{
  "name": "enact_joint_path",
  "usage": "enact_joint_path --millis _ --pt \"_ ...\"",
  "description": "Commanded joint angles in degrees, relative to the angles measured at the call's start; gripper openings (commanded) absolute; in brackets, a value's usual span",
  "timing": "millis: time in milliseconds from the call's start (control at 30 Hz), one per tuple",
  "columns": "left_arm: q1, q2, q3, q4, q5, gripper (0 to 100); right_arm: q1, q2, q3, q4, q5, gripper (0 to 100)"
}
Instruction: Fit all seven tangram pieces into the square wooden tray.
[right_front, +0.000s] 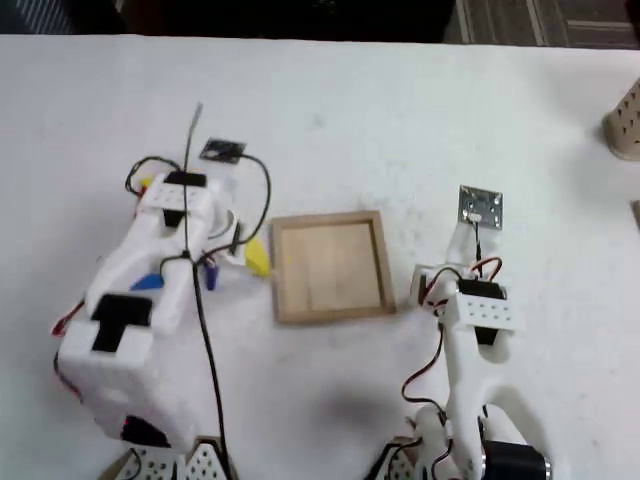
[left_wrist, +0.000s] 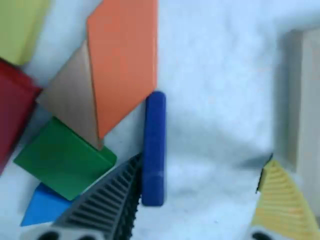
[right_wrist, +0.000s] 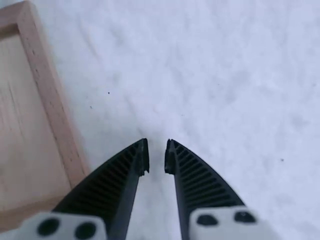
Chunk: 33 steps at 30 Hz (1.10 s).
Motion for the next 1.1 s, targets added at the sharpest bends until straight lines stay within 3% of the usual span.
enact_joint_path --millis 0,300,567,800,967,1067 --pt "-1.10 -0.92 -1.93 1.58 0.44 37 0.40 -1.89 -0.26 -1.01 0.79 6.0" --pt "-1.36 -8.57 2.81 -2.11 -0.35 37 -0.84 -1.80 -0.26 -1.01 0.79 6.0" --pt "-1.36 -0.75 -1.76 -2.55 -0.53 37 -0.84 -1.80 -0.26 -1.01 0.79 6.0" --pt "-1.45 3.30 -6.07 -0.88 5.36 37 -0.75 -1.80 -0.26 -1.01 0.79 6.0" --pt "-1.45 3.30 -6.07 -1.05 4.57 27 -0.75 -1.71 -0.26 -1.01 0.79 6.0" --pt "-1.36 3.47 -5.80 -0.97 -0.70 20 -0.66 -1.71 -0.26 -1.01 0.79 6.0"
